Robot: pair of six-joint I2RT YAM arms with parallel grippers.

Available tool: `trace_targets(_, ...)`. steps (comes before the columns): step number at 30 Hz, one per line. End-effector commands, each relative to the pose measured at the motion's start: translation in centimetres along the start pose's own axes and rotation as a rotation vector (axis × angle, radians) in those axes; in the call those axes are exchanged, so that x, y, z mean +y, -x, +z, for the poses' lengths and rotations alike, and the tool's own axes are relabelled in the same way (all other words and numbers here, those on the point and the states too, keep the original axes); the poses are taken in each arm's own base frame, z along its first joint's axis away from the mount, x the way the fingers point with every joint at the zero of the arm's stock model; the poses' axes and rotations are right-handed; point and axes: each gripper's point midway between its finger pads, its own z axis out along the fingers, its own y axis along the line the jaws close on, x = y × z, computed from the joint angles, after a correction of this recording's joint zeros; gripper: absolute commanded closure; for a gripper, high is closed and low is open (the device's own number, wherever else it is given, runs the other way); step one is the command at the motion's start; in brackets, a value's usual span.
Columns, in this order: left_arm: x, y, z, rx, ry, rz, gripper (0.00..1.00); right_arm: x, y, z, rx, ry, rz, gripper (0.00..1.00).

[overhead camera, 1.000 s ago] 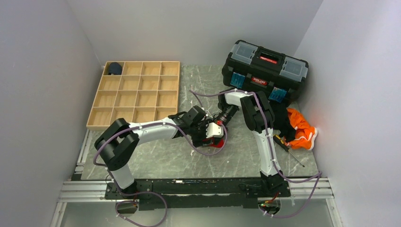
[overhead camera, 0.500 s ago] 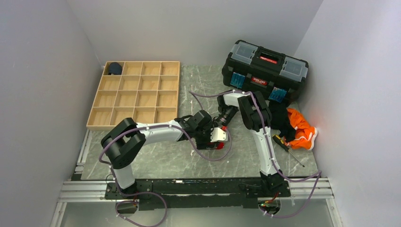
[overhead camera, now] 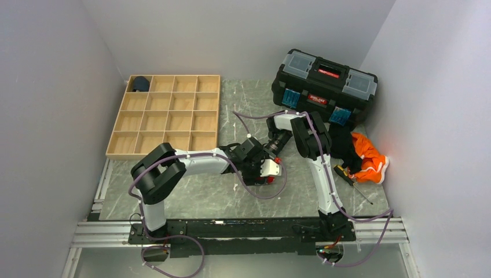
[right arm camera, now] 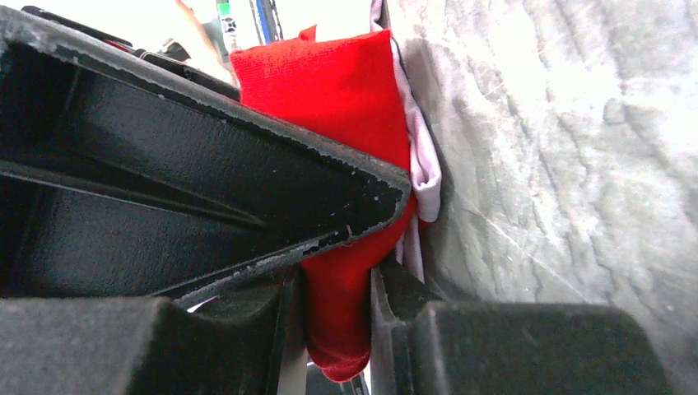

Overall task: Roll the underwear
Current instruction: Roll the underwear to the center of the board.

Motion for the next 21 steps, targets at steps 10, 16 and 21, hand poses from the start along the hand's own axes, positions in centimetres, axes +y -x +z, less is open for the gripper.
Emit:
trace_targets(10, -0.1, -0.5, 2.3, 0.011, -0.031, 0.032, 0.37, -3.9, -0.9, 0.7, 0.055, -0.058, -0.095, 1.0)
trace_targets(16, -1.5, -2.5, 3.1, 0.047, -0.089, 0.006, 0.47, -4.0, -1.3, 0.5, 0.048, -0.051, -0.089, 1.0)
trace_targets(21, -1.5, -4.0, 3.1, 0.073, -0.102, -0.02, 0.39, -4.0, -1.5, 0.4, 0.036, -0.044, -0.097, 1.0)
